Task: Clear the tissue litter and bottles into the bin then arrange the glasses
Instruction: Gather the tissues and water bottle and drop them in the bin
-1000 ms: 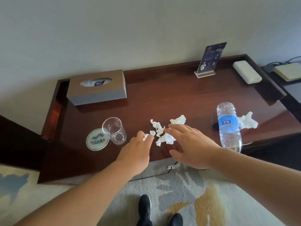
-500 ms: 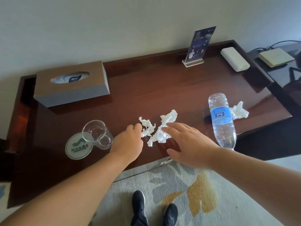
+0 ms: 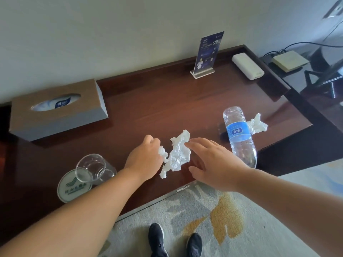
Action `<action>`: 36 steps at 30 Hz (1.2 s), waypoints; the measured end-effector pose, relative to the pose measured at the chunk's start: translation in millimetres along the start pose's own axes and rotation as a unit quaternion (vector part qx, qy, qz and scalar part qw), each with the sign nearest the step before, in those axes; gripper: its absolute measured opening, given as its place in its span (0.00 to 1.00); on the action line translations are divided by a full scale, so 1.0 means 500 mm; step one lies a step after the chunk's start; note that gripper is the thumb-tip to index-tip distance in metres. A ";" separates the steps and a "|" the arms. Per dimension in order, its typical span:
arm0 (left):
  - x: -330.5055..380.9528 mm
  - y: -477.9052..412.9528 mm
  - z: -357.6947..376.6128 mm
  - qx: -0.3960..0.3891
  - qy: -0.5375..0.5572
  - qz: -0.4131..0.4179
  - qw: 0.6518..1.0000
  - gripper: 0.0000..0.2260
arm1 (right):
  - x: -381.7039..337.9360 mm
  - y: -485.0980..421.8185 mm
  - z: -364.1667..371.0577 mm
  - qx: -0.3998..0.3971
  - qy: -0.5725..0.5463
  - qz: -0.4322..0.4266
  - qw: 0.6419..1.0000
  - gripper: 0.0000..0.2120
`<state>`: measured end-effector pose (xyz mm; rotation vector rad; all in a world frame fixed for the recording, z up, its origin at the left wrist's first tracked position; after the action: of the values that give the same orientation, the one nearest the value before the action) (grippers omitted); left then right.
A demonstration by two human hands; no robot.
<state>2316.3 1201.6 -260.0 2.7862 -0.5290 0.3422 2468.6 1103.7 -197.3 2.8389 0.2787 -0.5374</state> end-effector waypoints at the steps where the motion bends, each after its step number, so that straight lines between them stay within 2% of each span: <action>1: 0.009 -0.002 -0.008 0.011 0.006 0.018 1.000 0.06 | 0.001 -0.002 -0.004 0.012 -0.012 0.009 1.000 0.30; 4: 0.049 -0.006 -0.022 0.017 -0.002 0.073 0.997 0.09 | 0.005 -0.007 -0.014 0.036 -0.028 0.029 0.999 0.28; 7: 0.084 -0.005 0.000 -0.043 -0.014 0.112 0.993 0.20 | 0.008 -0.008 -0.021 0.040 -0.015 0.023 0.999 0.27; 10: 0.090 -0.005 0.049 -0.110 -0.088 0.113 0.984 0.29 | 0.014 -0.006 -0.023 0.037 -0.002 0.018 0.999 0.27; 13: 0.091 -0.013 0.068 -0.097 -0.100 0.098 0.985 0.18 | 0.024 -0.001 -0.024 0.038 -0.004 0.028 0.999 0.28; 16: 0.101 -0.017 0.050 -0.083 -0.053 0.102 0.990 0.06 | 0.032 0.007 -0.026 0.040 -0.009 0.036 0.999 0.29; 19: 0.115 -0.025 0.012 -0.072 0.024 0.104 0.992 0.07 | 0.040 0.014 -0.032 0.045 -0.014 0.049 0.998 0.29; 24: 0.161 -0.045 -0.058 -0.044 0.093 0.089 0.991 0.06 | 0.051 0.037 -0.064 0.059 -0.012 0.071 0.996 0.29; 27: 0.192 -0.054 -0.088 -0.044 0.113 0.108 0.987 0.12 | 0.069 0.065 -0.093 0.072 0.002 0.095 0.993 0.28; 30: 0.220 -0.063 -0.105 -0.024 0.103 0.132 0.986 0.02 | 0.100 0.095 -0.118 0.081 0.020 0.113 0.990 0.29; 33: 0.252 -0.071 -0.106 0.011 0.072 0.165 0.984 0.14 | 0.137 0.123 -0.138 0.088 0.047 0.120 0.988 0.28; 36: 0.275 -0.073 -0.101 0.021 0.053 0.180 0.982 0.16 | 0.171 0.135 -0.146 0.062 0.086 0.104 0.989 0.26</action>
<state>2446.0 1206.2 -182.6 2.6837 -1.0120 0.5793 2586.8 1070.6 -150.5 2.9926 -0.0230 -0.2764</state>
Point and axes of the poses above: each hand's wrist, its own y-axis away from the middle knuckle, its own z-axis out of the palm, x = y × z, the point moved 5 cm from there along -y, towards the middle knuckle, and after that the axes turned 9 degrees about -z, right-handed, at the moved point
